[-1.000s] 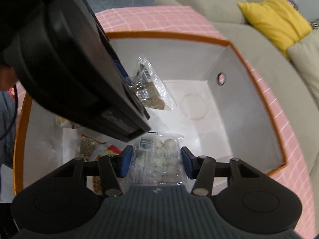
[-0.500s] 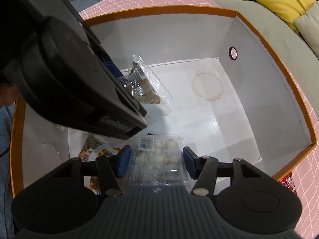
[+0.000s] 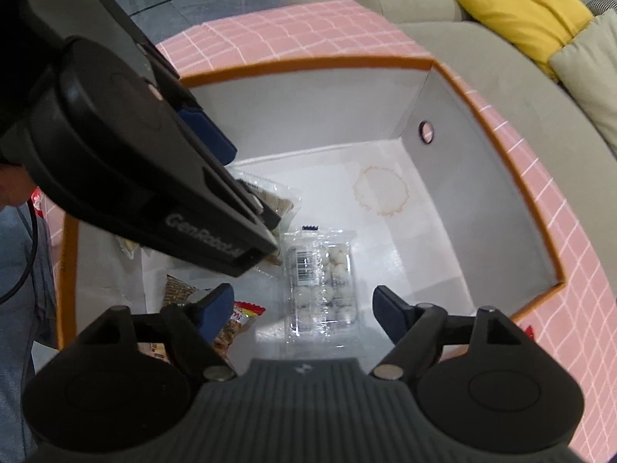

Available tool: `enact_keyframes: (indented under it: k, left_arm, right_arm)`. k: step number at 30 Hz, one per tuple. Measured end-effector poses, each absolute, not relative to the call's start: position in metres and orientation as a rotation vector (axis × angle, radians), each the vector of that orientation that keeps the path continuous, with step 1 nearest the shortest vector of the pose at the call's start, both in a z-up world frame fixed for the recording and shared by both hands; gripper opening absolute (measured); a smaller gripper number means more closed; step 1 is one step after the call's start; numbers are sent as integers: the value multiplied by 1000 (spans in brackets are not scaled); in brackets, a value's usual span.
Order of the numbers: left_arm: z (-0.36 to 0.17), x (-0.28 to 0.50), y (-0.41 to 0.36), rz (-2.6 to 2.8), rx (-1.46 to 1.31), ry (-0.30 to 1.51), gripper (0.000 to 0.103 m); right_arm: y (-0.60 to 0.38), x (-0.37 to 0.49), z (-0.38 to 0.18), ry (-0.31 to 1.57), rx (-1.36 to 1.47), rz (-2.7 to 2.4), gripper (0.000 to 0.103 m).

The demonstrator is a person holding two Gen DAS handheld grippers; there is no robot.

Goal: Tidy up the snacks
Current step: 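Open both grippers to release the packs into the shoebox, then move both tools back toward the remaining snacks on the tablecloth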

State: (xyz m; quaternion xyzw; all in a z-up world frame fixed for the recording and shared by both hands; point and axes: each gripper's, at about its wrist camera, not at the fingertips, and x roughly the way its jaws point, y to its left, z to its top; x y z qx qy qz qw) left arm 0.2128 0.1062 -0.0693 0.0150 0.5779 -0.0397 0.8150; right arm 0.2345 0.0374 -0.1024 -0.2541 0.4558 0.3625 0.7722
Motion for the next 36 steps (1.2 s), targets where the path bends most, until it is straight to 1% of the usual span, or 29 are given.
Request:
enact_keyframes:
  k: [5,11,19,29,36]
  left_arm:
    - [-49,199,105,-71,19,1196,64]
    - [-25,175,96,-78,-10,1136,65]
    - [3,138,59,-131,-14,1037,65]
    - [10,104,6,-217,-37,933,65]
    - [-19,94,-32,-310,-114,942,65]
  right_arm:
    - [25,221,-83,936,-512,746,78]
    - [-6,202,-51,877,-402,682,78]
    - [-60,167,-30,774,-256,544,79]
    - [-134,120,-50,758,-67,358,79]
    - [-176,93,-86,750,-45,244,79]
